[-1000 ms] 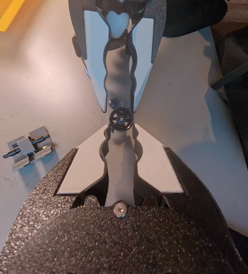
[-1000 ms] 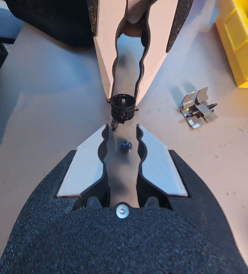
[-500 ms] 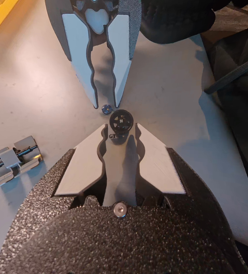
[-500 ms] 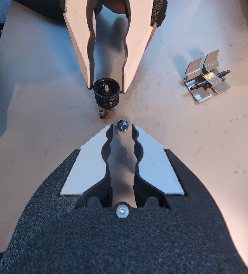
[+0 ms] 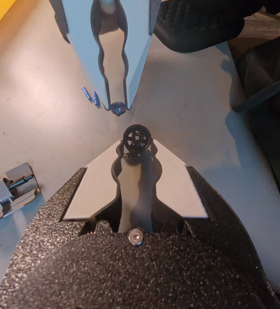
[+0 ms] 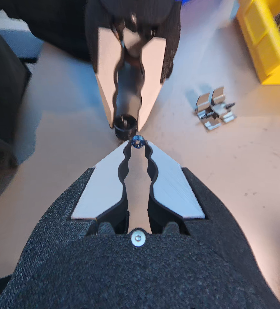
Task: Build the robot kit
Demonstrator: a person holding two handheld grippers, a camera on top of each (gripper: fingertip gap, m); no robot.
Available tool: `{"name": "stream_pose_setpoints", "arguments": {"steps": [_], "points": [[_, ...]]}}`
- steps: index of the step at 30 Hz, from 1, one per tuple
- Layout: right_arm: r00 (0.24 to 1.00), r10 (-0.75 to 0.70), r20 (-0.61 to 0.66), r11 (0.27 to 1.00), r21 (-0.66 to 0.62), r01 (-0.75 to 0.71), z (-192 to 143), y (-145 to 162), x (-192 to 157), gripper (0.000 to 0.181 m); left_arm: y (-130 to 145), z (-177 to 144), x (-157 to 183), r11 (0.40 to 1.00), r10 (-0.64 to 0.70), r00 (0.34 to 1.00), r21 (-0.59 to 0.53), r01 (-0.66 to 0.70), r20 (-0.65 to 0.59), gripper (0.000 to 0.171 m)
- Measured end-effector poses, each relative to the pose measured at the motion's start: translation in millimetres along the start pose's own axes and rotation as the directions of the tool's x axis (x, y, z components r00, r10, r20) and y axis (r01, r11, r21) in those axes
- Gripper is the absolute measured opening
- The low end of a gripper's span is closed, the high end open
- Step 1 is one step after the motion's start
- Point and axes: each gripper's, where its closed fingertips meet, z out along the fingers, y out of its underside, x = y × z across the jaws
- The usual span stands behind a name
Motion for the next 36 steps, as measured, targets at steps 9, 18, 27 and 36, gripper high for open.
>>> {"name": "stream_pose_setpoints", "arguments": {"steps": [9,18,27,36], "points": [[0.997,-0.066,0.051,0.996,-0.065,0.069,17,-11,-20,0.015,-6,8,-2,1.000,-0.014,0.999,0.001,0.014,0.033,0.031],[0.998,-0.028,0.053,0.998,-0.056,0.031,15,-4,-16,0.015,-6,7,-3,1.000,0.013,0.999,0.021,-0.014,0.040,0.038],[0.998,-0.034,0.058,0.997,-0.065,0.037,14,-4,-15,0.015,-2,16,-6,0.999,0.021,0.998,-0.027,-0.020,0.064,0.030],[0.990,-0.080,0.114,0.978,-0.181,0.100,18,-5,-17,0.015,-1,16,-4,0.999,-0.008,0.999,-0.048,0.010,0.047,0.029]]}}
